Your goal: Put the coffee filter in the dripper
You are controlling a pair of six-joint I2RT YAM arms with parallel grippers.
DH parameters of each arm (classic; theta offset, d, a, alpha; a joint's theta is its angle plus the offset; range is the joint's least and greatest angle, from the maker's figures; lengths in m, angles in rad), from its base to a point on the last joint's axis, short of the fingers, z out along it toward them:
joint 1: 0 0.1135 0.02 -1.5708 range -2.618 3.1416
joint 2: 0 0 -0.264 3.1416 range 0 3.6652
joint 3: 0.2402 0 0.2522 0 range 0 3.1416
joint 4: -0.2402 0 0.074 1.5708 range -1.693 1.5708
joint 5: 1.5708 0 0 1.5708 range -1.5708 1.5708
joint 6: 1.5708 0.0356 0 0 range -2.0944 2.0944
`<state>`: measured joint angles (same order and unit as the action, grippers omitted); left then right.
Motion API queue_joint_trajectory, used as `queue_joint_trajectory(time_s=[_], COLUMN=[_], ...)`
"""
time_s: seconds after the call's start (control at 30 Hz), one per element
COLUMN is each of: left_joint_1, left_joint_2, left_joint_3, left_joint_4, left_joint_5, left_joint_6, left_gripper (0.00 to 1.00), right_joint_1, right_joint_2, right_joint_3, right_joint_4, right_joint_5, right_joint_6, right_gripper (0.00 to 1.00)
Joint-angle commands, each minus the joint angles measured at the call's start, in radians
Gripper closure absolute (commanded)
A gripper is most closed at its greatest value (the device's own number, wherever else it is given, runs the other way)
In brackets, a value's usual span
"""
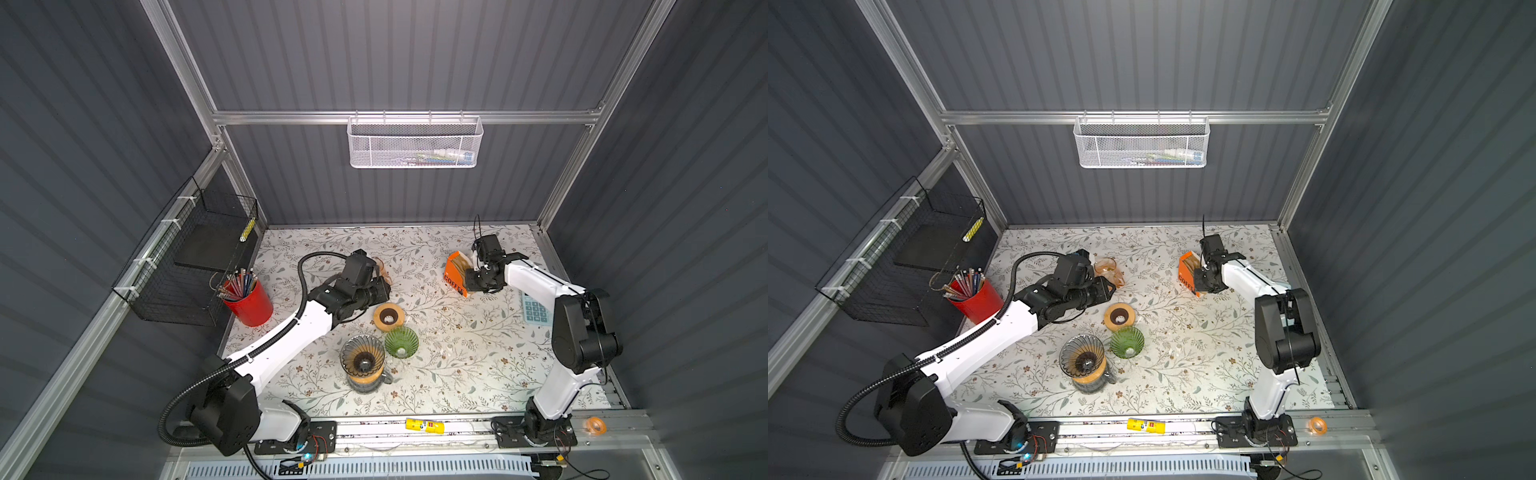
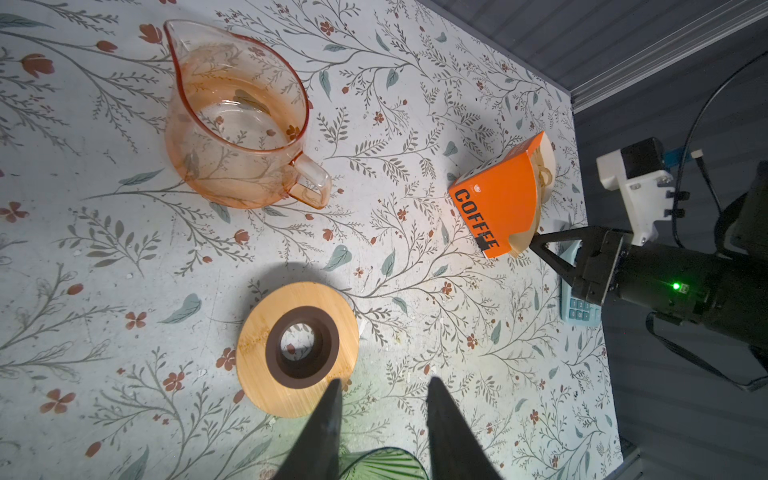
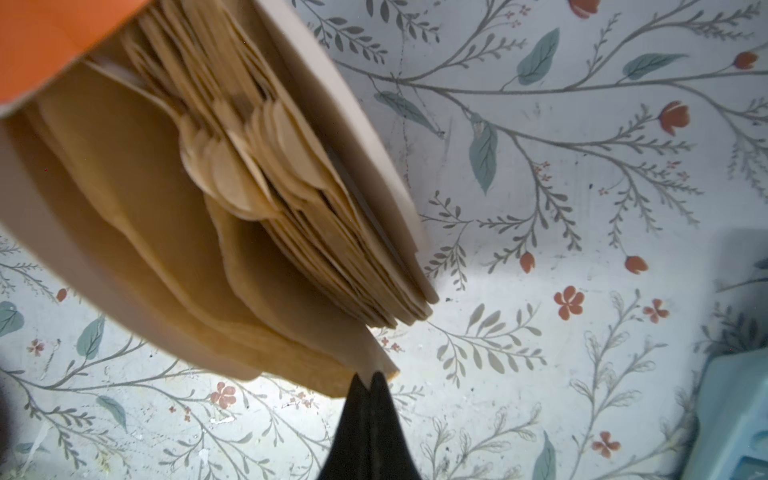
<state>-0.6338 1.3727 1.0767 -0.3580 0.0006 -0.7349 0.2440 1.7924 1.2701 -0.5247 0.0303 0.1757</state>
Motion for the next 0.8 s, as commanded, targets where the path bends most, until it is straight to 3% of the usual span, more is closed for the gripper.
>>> queue_joint_trajectory(time_s=[0.0, 0.23, 0.43, 0.77], left_joint_1=[0.000, 0.000, 0.000, 0.000], left_joint_2=[-0.023, -0.027, -0.030, -0.040], left_joint_3=[-0.012, -0.017, -0.020, -0.023], left_joint_4=[-0.001, -0.001, 0.002, 0.001], left_joint_5=[0.004, 0.005, 0.009, 0.007], left_joint_6=[0.012, 0.010, 0.011, 0.008], left_gripper=[0.65, 0.65, 0.65, 0.64], right_joint_1=[0.005, 0.005, 0.005, 0.012], right_joint_2=[-0.017, -0.049, -0.083, -0.078], right_joint_3=[-0.022, -0.066, -0.089, -0.084], right_joint_4=[-0.024, -0.014, -0.009, -0.003], right_joint_5=[0.011, -0.010, -0.006, -0.025], right_joint_6=[0.013, 0.028, 0.039, 0.038], right_gripper=[1.00, 0.98, 0.77, 0.77])
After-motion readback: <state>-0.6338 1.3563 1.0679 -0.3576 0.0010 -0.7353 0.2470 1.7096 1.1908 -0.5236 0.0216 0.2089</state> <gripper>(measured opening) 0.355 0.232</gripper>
